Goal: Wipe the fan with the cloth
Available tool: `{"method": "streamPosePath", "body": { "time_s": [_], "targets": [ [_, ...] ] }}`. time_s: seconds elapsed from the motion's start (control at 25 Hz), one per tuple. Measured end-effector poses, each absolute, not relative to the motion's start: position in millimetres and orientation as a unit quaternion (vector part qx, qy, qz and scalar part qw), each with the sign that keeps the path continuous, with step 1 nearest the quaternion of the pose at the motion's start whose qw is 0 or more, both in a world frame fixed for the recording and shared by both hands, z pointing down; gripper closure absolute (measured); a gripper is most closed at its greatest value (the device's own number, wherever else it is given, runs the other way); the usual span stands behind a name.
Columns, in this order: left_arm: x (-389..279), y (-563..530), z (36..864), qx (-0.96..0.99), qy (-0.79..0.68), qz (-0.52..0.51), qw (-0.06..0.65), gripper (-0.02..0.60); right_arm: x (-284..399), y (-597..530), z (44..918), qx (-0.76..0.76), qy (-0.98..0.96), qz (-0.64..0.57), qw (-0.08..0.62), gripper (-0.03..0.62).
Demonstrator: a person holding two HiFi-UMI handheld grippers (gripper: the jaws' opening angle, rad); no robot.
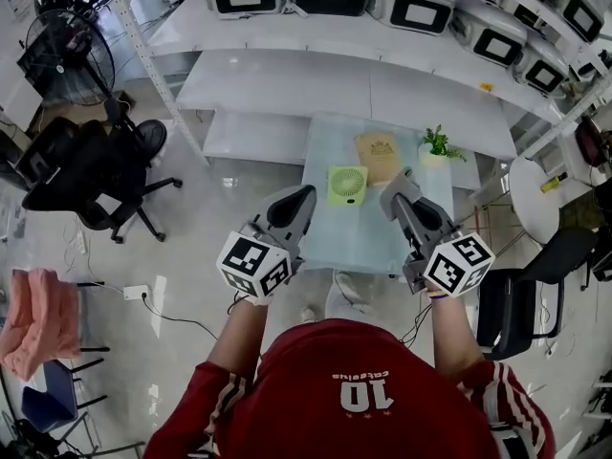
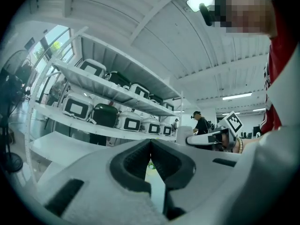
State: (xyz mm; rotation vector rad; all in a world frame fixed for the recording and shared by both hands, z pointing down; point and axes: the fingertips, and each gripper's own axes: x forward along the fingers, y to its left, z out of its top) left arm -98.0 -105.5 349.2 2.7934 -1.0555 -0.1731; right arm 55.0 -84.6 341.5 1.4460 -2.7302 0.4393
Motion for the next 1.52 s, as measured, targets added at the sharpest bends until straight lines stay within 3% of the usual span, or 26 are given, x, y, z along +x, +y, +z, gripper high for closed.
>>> {"method": "streamPosePath", "body": {
  "time_s": [1.52],
  "targets": [
    [-43,-206,493,0.907,-0.378,0.035,0.183,0.581,25,-186,538,0.361,-0.894,0.245,0.105,0.574]
  ]
}}
